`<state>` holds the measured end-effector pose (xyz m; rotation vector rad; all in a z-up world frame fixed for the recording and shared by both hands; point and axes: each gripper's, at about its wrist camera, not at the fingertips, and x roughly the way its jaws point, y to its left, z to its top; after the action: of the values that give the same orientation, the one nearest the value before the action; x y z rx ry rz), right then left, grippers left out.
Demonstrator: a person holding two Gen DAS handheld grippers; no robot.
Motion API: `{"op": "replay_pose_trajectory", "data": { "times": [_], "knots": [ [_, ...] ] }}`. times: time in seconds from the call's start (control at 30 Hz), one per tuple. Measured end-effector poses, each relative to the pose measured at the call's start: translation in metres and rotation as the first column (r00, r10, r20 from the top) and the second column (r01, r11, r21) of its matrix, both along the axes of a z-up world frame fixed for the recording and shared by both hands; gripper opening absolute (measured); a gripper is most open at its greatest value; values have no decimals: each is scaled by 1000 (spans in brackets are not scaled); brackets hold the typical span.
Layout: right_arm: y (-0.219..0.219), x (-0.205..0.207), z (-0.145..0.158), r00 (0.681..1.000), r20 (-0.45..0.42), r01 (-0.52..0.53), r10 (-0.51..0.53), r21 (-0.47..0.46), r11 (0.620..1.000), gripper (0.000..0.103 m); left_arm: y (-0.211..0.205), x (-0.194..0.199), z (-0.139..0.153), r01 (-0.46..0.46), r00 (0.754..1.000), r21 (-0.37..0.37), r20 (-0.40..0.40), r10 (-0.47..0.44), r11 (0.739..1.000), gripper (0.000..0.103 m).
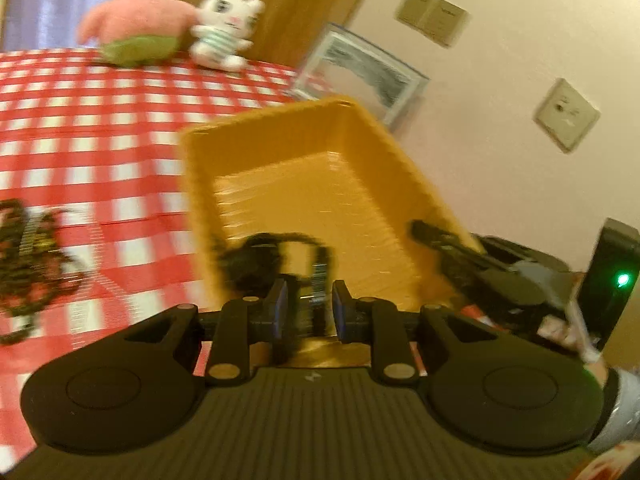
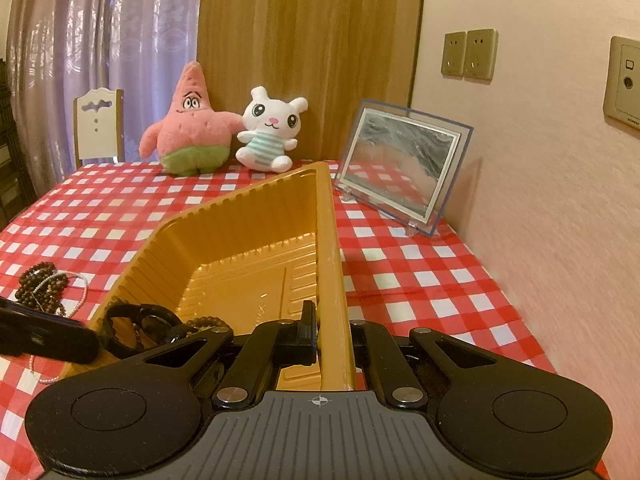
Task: Organize jewelry
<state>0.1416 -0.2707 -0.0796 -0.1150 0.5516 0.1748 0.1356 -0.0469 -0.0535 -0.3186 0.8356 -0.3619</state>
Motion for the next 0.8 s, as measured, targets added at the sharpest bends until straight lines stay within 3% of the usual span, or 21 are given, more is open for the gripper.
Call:
{"op": "replay_pose_trajectory", "data": {
  "times": [0.17,0.43,0.8],
  "knots": [
    [-2,0,-1,1000,-6,5,-5,5,1000,4,45,-20,-8,-139,990,65,-28,141,988,20],
    [-3,1,0,1000,-7,7,-7,2,1000,4,96,-41,-25,-306,944,166,-74,322,937,20],
    [-2,2,-1,1000,-8,8,-8,1,1000,4,86,-41,-36,-267,955,228,-65,288,936,20]
  ]
}}
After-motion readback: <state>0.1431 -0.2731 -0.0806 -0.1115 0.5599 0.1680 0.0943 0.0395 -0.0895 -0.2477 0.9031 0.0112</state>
